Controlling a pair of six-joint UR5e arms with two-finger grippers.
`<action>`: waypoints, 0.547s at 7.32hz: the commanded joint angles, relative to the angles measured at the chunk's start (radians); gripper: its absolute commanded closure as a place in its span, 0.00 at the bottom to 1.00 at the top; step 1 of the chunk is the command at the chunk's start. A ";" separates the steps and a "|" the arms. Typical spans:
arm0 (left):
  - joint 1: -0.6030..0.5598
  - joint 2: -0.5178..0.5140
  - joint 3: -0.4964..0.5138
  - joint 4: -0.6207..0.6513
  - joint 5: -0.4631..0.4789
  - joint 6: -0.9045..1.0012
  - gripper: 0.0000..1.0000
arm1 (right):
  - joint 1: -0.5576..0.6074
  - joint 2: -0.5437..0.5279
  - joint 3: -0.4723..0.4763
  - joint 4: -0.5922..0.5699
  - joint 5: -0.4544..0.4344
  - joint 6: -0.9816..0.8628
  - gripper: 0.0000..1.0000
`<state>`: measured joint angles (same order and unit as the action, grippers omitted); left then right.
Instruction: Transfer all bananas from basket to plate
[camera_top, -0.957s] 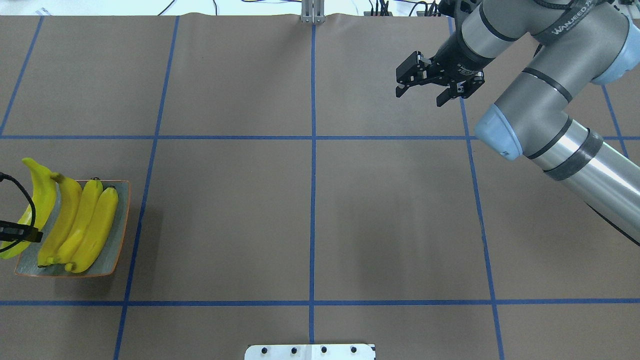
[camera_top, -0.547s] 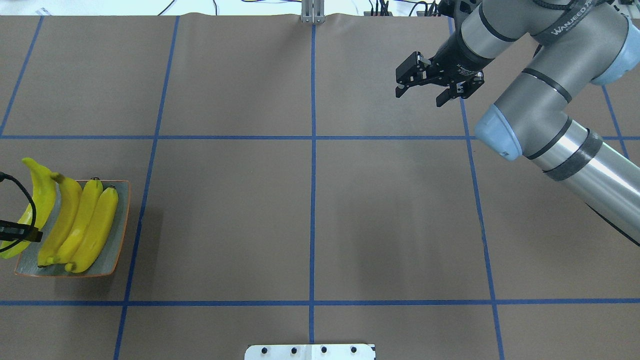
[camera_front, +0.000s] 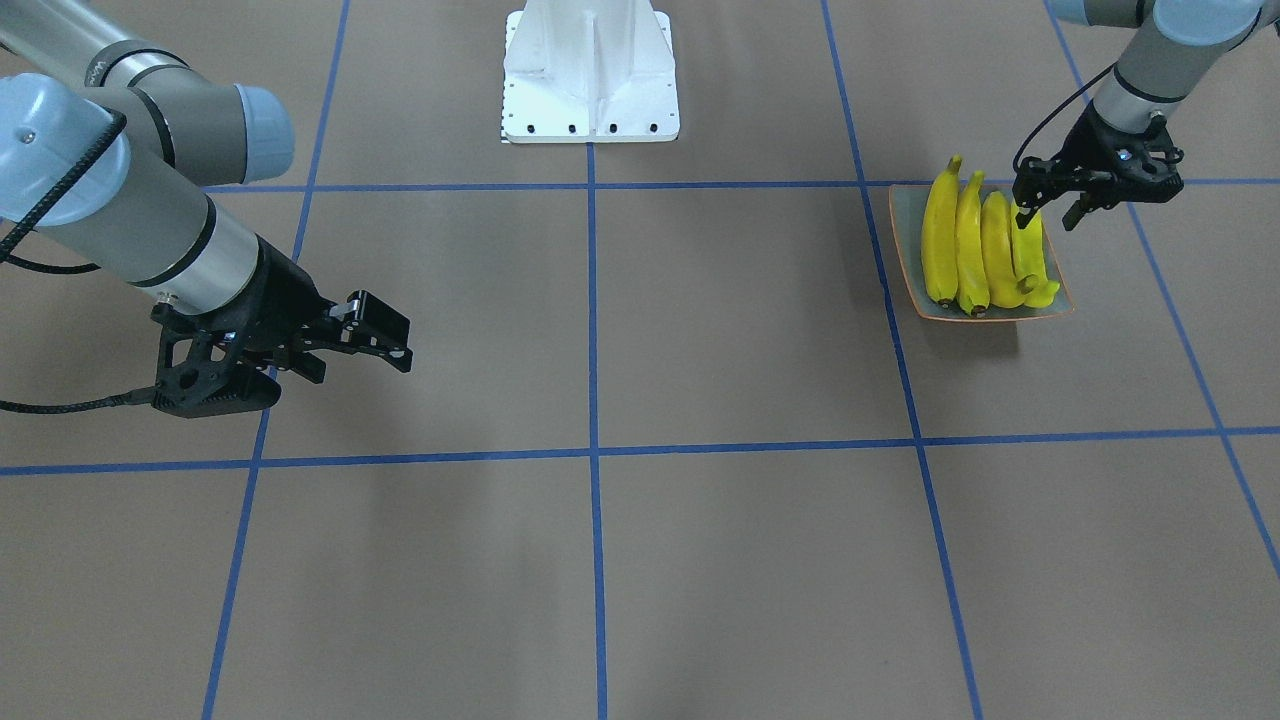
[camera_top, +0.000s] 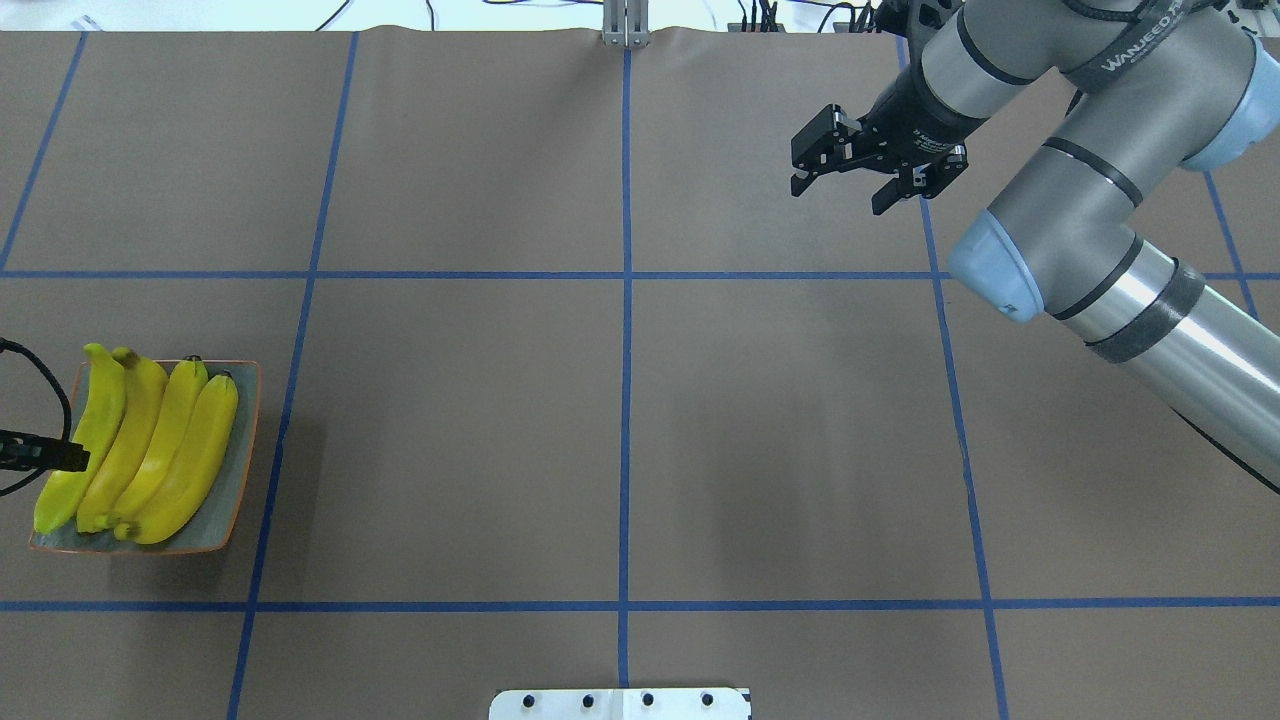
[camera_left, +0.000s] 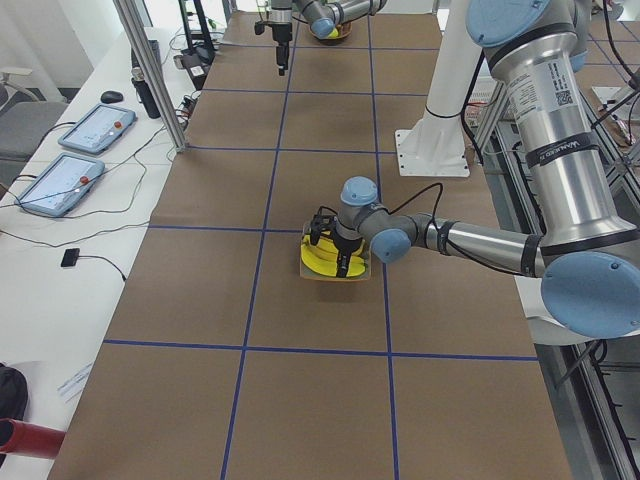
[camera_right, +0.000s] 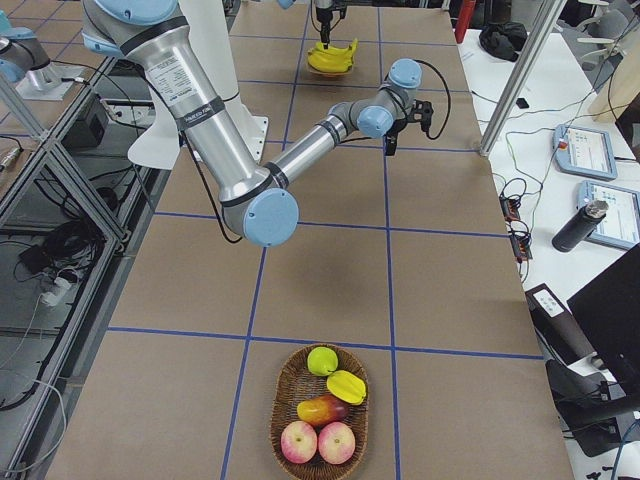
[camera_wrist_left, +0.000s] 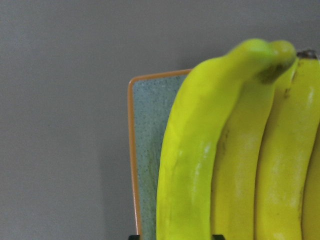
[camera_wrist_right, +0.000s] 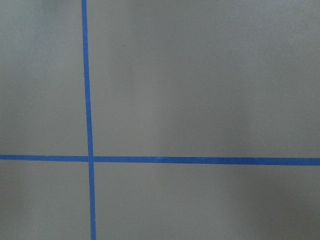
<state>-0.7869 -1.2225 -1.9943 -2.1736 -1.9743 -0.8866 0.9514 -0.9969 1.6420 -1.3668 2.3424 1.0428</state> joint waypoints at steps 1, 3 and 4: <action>0.000 -0.012 0.000 0.000 0.022 -0.002 0.01 | 0.000 0.001 -0.001 0.000 0.000 -0.003 0.00; -0.011 -0.058 -0.008 0.003 -0.010 -0.002 0.01 | 0.035 -0.018 0.002 -0.002 0.002 -0.018 0.00; -0.061 -0.099 -0.012 0.053 -0.070 -0.002 0.01 | 0.059 -0.031 0.002 -0.005 0.006 -0.029 0.00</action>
<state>-0.8065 -1.2807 -2.0016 -2.1597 -1.9905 -0.8881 0.9829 -1.0124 1.6433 -1.3688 2.3444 1.0266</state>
